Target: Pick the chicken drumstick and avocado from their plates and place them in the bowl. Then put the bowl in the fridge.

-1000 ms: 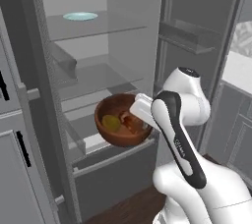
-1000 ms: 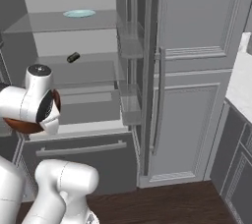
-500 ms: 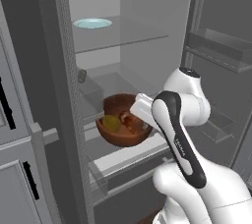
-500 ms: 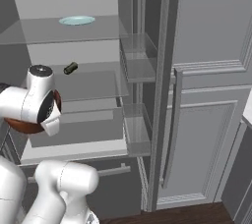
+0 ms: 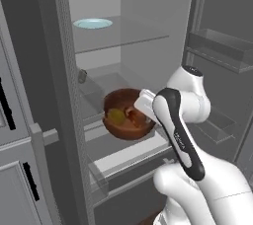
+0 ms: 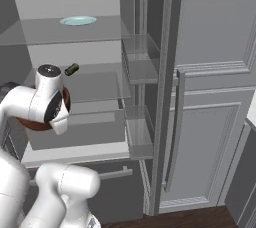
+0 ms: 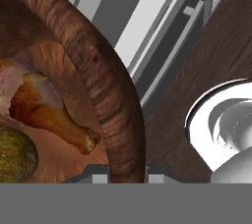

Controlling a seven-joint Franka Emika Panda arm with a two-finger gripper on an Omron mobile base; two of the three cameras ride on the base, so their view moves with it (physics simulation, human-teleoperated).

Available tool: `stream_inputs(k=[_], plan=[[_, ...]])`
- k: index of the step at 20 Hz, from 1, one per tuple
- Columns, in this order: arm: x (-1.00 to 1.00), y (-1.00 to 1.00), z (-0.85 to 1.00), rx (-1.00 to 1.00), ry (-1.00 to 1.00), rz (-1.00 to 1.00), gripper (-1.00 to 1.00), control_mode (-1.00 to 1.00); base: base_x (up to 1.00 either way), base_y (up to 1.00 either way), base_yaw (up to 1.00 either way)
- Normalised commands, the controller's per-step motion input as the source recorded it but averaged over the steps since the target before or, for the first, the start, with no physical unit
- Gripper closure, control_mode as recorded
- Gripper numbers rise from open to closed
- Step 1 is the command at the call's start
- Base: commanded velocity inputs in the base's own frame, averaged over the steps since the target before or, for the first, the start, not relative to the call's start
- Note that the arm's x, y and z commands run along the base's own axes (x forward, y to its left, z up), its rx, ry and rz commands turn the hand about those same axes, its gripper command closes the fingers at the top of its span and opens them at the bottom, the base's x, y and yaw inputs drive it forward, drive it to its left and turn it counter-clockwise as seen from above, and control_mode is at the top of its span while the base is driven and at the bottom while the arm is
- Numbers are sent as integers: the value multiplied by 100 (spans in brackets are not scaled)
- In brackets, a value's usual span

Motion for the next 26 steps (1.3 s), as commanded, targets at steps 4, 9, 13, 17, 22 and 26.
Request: stream_inputs(k=[4, 9, 13, 17, 22, 26], plan=[[100, -2, 10, 1, 0, -18, 100, -100, 0, 0, 0], [100, 12, 6, 1, 0, -7, 100, -100, 0, 0, 0], [100, 1, 0, 1, -1, 0, 100, -100, 0, 0, 0], [100, 6, -11, 2, 0, 0, 100, -100, 0, 0, 0], [100, 13, -13, 3, -2, 0, 100, -100, 0, 0, 0], [100, 22, -29, 0, -1, 0, 100, -100, 0, 0, 0]])
